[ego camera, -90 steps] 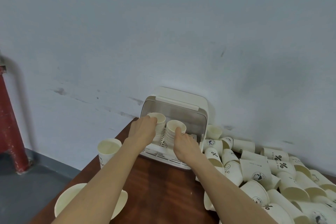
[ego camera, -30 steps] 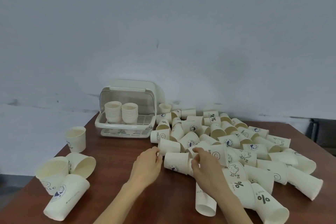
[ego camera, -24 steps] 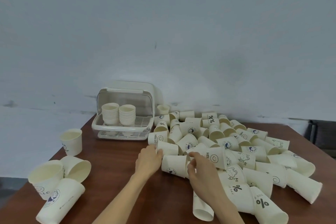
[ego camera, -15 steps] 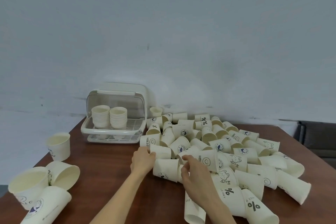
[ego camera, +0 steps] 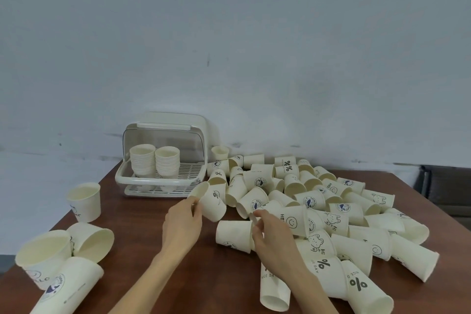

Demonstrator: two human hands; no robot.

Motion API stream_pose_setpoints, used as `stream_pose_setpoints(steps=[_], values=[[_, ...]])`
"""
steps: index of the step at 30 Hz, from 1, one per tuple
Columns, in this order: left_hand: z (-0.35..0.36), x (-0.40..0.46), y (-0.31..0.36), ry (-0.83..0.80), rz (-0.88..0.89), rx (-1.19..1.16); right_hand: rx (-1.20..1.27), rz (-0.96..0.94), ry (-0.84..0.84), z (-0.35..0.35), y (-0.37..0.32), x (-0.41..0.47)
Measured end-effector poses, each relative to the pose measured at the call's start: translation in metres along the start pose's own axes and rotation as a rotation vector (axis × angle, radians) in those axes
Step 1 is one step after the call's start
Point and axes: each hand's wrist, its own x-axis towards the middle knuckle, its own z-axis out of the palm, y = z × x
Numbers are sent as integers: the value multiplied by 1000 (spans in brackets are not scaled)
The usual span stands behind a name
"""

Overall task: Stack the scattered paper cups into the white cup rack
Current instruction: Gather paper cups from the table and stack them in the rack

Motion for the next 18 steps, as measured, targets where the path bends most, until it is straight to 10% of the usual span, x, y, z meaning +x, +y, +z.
stream_pose_setpoints(steps=[18], values=[[13,-35,91,77,353,-35,-10,87,46,-51,39,-3]])
